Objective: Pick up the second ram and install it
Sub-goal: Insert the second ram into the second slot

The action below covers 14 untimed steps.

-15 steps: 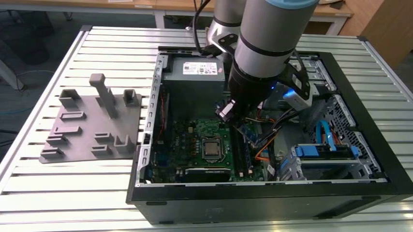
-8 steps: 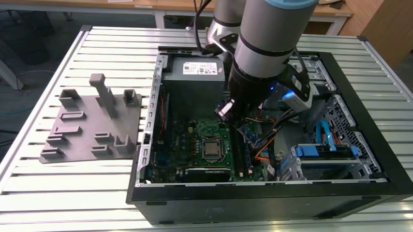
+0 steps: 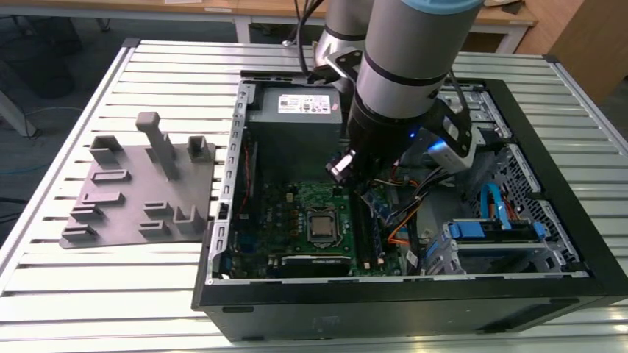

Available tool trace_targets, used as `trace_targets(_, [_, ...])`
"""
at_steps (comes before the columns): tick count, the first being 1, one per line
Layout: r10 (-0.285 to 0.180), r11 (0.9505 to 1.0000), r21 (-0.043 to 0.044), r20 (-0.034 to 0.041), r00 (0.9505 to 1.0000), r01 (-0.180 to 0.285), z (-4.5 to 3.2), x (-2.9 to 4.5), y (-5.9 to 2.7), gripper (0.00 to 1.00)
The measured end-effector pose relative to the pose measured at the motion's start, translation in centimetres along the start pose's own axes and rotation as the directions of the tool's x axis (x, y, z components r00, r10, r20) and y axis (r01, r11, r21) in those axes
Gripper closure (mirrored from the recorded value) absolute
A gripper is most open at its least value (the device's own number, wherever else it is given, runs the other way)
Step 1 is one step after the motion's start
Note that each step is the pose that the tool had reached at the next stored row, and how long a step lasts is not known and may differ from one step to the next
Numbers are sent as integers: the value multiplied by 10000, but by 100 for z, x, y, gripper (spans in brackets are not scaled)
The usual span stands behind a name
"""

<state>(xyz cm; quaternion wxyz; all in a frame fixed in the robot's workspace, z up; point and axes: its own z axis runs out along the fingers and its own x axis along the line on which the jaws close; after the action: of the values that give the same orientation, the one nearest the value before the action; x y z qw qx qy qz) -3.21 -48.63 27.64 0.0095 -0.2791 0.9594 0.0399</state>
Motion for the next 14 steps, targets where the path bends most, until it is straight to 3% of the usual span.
trace_targets(14, [896,9960,33,66,9960,-896,3,0,0,89])
